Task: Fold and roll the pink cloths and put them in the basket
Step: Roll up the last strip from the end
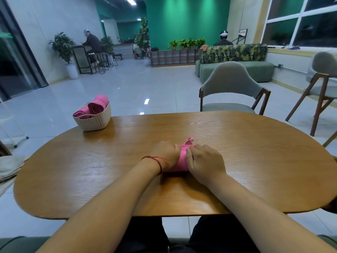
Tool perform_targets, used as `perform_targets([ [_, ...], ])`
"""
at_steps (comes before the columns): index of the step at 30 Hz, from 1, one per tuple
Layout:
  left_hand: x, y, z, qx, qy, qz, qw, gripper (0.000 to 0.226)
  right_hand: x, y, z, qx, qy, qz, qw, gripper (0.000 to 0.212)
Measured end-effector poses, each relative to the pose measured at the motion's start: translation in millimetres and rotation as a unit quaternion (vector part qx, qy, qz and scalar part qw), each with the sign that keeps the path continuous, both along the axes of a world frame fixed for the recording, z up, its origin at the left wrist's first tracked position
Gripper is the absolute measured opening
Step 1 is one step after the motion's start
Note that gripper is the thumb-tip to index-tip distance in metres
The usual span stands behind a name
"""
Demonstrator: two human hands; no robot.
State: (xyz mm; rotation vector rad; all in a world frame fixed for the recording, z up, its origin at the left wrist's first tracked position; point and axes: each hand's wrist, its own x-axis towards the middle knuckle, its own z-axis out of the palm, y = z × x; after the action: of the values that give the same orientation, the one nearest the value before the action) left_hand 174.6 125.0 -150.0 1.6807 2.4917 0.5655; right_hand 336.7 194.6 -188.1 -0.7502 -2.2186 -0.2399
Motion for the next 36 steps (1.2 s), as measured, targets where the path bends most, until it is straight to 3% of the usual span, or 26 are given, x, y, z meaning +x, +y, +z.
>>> perform_targets([
  [3,5.7,-7.8,-7.8,0.051,0.028,0.0,0.998,0.044,-0.3,-1.4,7.6,-0.042,-0.03,-0.015,0.999,0.044],
  [7,24.7,-33.2,-29.9,0.139,0.163,0.0,0.977,0.039,-0.2,3.1,19.8,-0.121,-0.076,0.001,0.99,0.052],
  [10,23.6,-30.7,-25.0,0.126,0.158,-0.006,0.979,0.046,-2.9,5.3,22.1,-0.141,-0.079,0.001,0.987,0.055],
  [14,12.8,-3.1,-9.6,0.068,0.08,-0.006,0.994,0.043,6.3,-1.2,0.8,-0.006,-0.091,-0.004,0.996,0.042],
  [17,0.6,12.2,-0.5,-0.001,0.015,0.017,1.0,0.043,9.4,-0.7,-5.9,0.012,-0.104,0.015,0.994,0.036],
  [21,-1.8,19.1,5.8,-0.081,0.123,-0.049,0.988,0.032,-6.9,14.4,7.8,-0.051,-0.076,0.01,0.996,0.046],
  [25,7.9,1.9,-15.9,0.102,0.207,-0.016,0.973,0.036,-18.0,27.0,18.7,-0.149,-0.08,0.016,0.986,0.052],
  [27,14.8,-3.9,-23.9,0.148,0.235,-0.019,0.96,0.041,-19.9,32.1,21.7,-0.176,-0.092,0.028,0.98,0.053],
  [29,13.9,-0.2,-20.5,0.14,0.21,-0.02,0.967,0.044,-18.6,31.5,20.1,-0.157,-0.085,0.032,0.983,0.053],
  [32,5.1,14.0,-9.6,0.098,0.152,-0.019,0.983,0.043,-9.8,23.3,2.5,-0.043,-0.054,0.025,0.997,0.046],
  [36,-5.9,27.8,-0.3,0.027,0.09,-0.046,0.994,0.044,1.0,18.4,-12.3,-0.059,-0.078,0.063,0.993,0.048],
])
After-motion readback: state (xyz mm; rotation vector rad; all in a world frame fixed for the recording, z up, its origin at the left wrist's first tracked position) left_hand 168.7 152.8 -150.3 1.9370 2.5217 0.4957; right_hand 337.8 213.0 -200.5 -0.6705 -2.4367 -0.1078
